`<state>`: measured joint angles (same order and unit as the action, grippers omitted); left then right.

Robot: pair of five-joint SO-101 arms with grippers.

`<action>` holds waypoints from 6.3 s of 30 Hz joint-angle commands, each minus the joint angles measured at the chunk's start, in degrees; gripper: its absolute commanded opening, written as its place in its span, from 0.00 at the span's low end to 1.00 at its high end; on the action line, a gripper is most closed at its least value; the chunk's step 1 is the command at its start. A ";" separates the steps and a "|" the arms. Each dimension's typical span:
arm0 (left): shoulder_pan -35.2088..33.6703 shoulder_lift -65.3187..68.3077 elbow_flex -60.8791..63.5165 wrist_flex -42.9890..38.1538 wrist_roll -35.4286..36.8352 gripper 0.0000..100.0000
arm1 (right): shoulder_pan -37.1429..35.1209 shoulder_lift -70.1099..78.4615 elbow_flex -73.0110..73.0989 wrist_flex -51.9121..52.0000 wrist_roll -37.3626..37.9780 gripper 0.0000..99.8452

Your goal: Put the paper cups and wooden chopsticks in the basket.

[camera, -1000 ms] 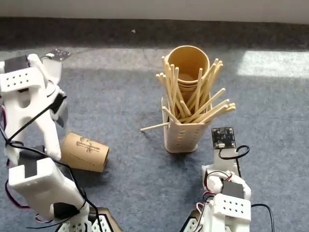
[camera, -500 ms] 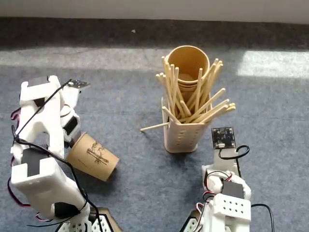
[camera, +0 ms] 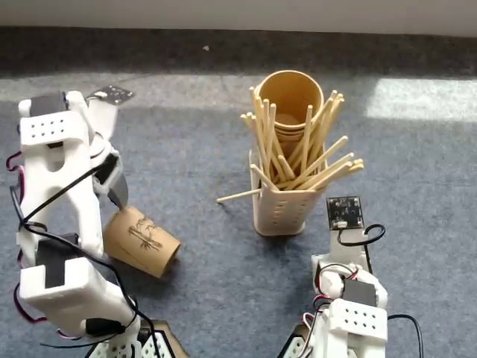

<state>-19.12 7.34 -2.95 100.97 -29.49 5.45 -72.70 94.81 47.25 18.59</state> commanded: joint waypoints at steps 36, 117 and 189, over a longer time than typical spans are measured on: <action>13.85 -12.97 -16.66 0.00 -3.43 0.00 | -0.92 -0.13 0.66 -0.75 0.70 0.20; 49.19 -12.70 -40.84 -10.37 -13.80 0.00 | -0.92 -0.13 0.66 -0.75 0.70 0.20; 49.45 -6.55 -51.47 -12.31 -2.11 0.21 | -0.92 -0.13 0.66 -0.75 0.70 0.20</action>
<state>29.85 1.01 -54.73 90.33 -32.04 5.45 -72.70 94.81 47.25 18.59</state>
